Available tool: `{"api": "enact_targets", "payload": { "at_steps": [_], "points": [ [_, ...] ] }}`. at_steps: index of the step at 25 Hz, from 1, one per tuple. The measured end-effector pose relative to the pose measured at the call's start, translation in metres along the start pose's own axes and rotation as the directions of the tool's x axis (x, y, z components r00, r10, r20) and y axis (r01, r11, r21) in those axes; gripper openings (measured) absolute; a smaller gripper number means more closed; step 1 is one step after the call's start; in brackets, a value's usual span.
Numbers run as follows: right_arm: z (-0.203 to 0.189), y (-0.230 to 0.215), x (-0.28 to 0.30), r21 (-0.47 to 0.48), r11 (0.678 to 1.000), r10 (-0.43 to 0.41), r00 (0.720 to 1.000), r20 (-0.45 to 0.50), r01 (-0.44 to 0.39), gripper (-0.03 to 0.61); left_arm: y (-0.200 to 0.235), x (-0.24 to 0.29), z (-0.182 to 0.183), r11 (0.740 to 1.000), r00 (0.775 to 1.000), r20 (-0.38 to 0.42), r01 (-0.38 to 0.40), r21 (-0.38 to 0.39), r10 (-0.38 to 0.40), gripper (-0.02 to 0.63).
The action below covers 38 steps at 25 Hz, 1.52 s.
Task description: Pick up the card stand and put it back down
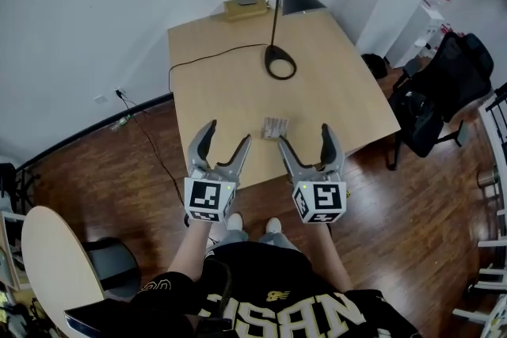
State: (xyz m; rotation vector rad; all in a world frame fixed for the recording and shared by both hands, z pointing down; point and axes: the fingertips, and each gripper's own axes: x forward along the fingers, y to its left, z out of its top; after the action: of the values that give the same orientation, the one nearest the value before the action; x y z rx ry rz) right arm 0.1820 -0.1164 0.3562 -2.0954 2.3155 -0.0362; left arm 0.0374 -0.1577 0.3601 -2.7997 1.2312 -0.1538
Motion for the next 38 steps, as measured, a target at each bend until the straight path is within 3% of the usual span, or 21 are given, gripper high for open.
{"api": "enact_targets", "payload": {
  "at_steps": [11,19,22,25,29,38],
  "points": [
    [-0.052,-0.014,0.014,0.026,0.997,-0.063,0.991,-0.121,0.067,0.433,0.028,0.019,-0.072,0.990,0.980,-0.136,0.137,-0.042,-0.142,0.350],
    [-0.092,-0.039,0.012,0.031,0.992,-0.109,0.970,-0.216,0.119,0.434,0.046,0.041,-0.127,0.968,0.933,-0.261,0.249,-0.033,-0.249,0.379],
    [-0.111,-0.049,0.015,0.032,0.991,-0.117,0.961,-0.249,0.129,0.433,0.048,0.053,-0.150,0.947,0.903,-0.293,0.318,-0.039,-0.315,0.399],
    [-0.133,-0.055,0.016,0.042,0.990,-0.116,0.951,-0.285,0.134,0.433,0.042,0.063,-0.176,0.913,0.857,-0.332,0.407,-0.032,-0.393,0.428],
    [-0.163,-0.059,0.017,0.056,0.989,-0.108,0.939,-0.326,0.133,0.434,0.033,0.082,-0.213,0.870,0.798,-0.372,0.490,-0.058,-0.474,0.515],
    [-0.223,-0.066,0.020,0.087,0.985,-0.103,0.911,-0.398,0.149,0.434,0.002,0.139,-0.282,0.792,0.698,-0.402,0.597,-0.129,-0.592,0.514]
  ]
}}
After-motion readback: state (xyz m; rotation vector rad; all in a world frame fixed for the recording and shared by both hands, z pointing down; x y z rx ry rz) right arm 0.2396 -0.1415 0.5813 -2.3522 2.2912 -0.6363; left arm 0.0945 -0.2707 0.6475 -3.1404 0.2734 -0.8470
